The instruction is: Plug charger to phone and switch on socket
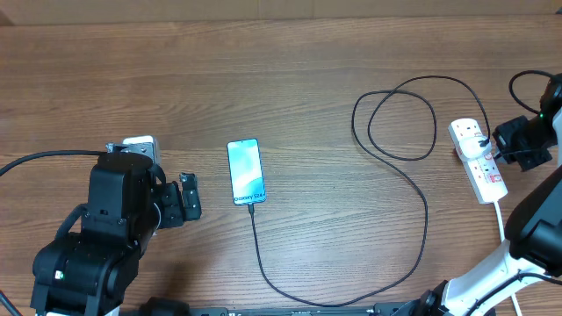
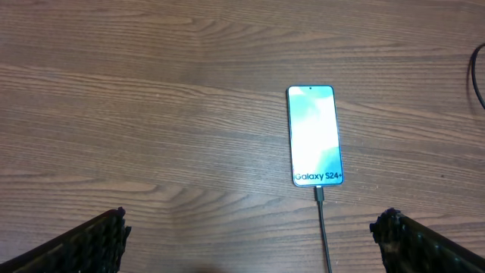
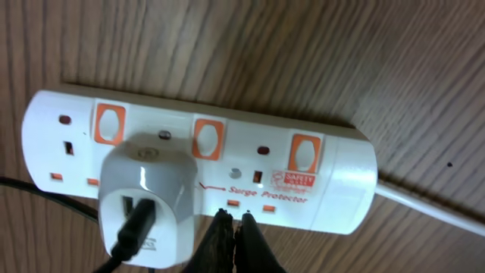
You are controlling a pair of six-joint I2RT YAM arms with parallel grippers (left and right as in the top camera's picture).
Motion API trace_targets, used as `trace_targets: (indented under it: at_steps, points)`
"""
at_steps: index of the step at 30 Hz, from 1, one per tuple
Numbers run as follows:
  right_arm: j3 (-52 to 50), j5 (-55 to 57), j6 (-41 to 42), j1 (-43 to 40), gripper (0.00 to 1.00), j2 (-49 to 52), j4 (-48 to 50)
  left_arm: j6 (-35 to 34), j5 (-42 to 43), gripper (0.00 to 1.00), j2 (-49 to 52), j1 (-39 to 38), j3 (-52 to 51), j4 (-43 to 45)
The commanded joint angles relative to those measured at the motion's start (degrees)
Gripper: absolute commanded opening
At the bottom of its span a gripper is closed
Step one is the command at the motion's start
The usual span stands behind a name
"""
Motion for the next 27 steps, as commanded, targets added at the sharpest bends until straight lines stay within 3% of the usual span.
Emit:
trace_targets:
  at_steps: [1, 27]
  points:
    - [1.6, -0.1, -0.5, -0.3, 0.04, 2.6, 0.7, -0.6, 0.3, 1.00, 0.0, -0.3, -0.2, 0.1]
    - [8.2, -1.1, -3.1, -0.2, 0.04, 10.2, -1.4, -0.6, 0.3, 1.00, 0.0, -0.3, -0.2, -0.1]
